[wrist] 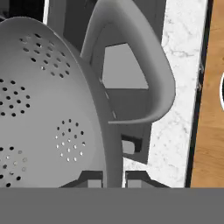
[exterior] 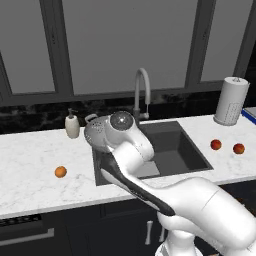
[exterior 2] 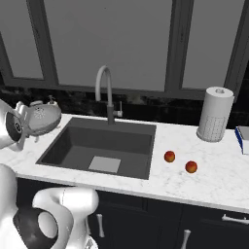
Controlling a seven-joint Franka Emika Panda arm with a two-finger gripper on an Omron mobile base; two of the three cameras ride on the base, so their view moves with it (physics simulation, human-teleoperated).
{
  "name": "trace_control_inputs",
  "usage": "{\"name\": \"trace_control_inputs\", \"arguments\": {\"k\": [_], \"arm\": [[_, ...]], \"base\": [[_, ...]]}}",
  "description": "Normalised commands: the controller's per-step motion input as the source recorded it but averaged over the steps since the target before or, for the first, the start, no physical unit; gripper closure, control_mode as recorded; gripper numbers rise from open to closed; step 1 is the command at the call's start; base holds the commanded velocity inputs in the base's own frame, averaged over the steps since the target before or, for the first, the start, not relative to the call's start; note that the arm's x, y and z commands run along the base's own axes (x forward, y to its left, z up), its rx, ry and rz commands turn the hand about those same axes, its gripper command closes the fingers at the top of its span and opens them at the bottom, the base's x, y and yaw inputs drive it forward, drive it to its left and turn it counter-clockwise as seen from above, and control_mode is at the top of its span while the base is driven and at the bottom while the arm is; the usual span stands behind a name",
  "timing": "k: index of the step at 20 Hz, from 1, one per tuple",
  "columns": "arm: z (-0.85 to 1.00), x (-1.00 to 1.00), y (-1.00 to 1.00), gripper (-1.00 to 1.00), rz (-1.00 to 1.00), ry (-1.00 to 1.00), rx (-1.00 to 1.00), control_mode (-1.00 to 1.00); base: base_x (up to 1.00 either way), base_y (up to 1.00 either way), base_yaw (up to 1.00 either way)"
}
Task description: Put the colander in the sink, put the tangerine, apple, apple in the colander, and turn on the sink faucet and pour water over the colander.
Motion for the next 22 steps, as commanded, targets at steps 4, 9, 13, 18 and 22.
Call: {"name": "trace_control_inputs", "arguments": {"k": [4,9,13,18,22], "arm": [[0.42,-0.73,-0.74,1.0,0.02,0.06,0.09,-1.0],[0.24,-0.45,-0.98,1.0,0.12,0.01,0.11,-1.0],[0.02,-0.14,-1.0,1.0,0.3,0.0,0.06,-1.0],[0.0,0.01,-1.0,1.0,0.41,0.0,0.01,-1.0],[-0.15,0.23,-0.96,1.0,0.5,0.15,-0.01,-1.0]], "base": [[0.0,0.0,0.0],[0.0,0.0,0.0],[0.0,0.0,0.0],[0.0,0.0,0.0],[0.0,0.0,0.0]]}}
